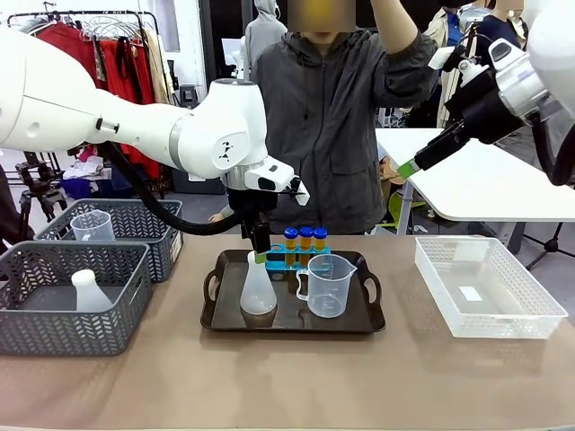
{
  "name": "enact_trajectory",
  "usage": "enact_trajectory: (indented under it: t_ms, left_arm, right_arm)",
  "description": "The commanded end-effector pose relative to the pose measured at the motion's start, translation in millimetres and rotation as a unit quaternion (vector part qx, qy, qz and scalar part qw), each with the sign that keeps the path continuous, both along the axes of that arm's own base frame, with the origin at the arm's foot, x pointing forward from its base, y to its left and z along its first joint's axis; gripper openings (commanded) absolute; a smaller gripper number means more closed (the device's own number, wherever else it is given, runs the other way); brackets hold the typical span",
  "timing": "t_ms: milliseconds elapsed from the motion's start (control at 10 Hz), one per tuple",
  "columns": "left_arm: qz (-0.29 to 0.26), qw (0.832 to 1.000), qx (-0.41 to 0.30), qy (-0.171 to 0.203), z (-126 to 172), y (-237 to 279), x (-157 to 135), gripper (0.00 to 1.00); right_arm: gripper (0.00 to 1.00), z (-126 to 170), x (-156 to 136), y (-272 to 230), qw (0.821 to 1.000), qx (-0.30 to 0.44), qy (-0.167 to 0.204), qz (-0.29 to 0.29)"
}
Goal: Prepare the laboratory tools.
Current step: Pick up one Small flask and place it on the Handle tray.
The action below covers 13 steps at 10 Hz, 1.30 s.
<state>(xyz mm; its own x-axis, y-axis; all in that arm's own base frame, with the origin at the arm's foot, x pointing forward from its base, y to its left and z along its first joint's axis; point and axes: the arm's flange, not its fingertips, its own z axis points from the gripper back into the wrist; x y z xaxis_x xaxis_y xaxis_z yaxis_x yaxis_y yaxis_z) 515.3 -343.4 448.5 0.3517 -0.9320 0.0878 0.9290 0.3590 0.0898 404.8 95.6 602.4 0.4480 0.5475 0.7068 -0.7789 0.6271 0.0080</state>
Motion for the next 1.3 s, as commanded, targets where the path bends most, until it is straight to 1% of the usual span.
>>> enact_trajectory:
  t_ms: [0,100,200,400,500,600,800,1000,1100,1200]
  left_arm:
    - [0.0,1.0,0.0,-0.001,0.6,0.1,-0.3,1.0]
    - [0.0,1.0,-0.008,0.008,11.5,5.1,3.5,1.0]
    - [-0.007,0.999,-0.025,0.022,29.0,12.3,-0.2,1.0]
    - [-0.011,0.998,-0.062,0.016,56.2,32.7,2.9,1.0]
    - [-0.013,0.996,-0.085,0.013,72.1,39.5,-4.8,1.0]
    - [-0.03,0.986,-0.161,0.008,100.6,65.9,-4.4,1.0]
    - [-0.031,0.986,-0.166,0.007,101.9,67.5,-4.2,1.0]
    - [-0.032,0.977,-0.21,-0.008,118.3,87.8,-3.0,1.0]
    - [-0.034,0.975,-0.217,-0.019,125.0,97.9,-1.3,1.0]
    - [-0.039,0.972,-0.23,-0.02,131.5,106.8,-0.5,1.0]
  right_arm:
    - [1.0,0.1,1.0,-0.4,1.0,0.015,0.001,0.004]
    - [1.0,0.1,1.0,-0.4,1.0,0.015,0.001,0.004]
    - [1.0,0.1,1.0,-0.4,1.0,0.015,0.001,0.004]
    - [1.0,0.1,1.0,-0.4,1.0,0.015,0.001,0.004]
    - [1.0,0.1,1.0,-0.4,1.0,0.015,0.001,0.004]
    - [1.0,0.1,1.0,-0.4,1.0,0.015,0.001,0.004]
    - [1.0,0.1,1.0,-0.4,1.0,0.015,0.001,0.004]
    - [1.0,0.1,1.0,-0.4,1.0,0.015,0.001,0.004]
    - [1.0,0.1,1.0,-0.4,1.0,0.015,0.001,0.004]
    - [1.0,0.1,1.0,-0.4,1.0,0.015,0.001,0.004]
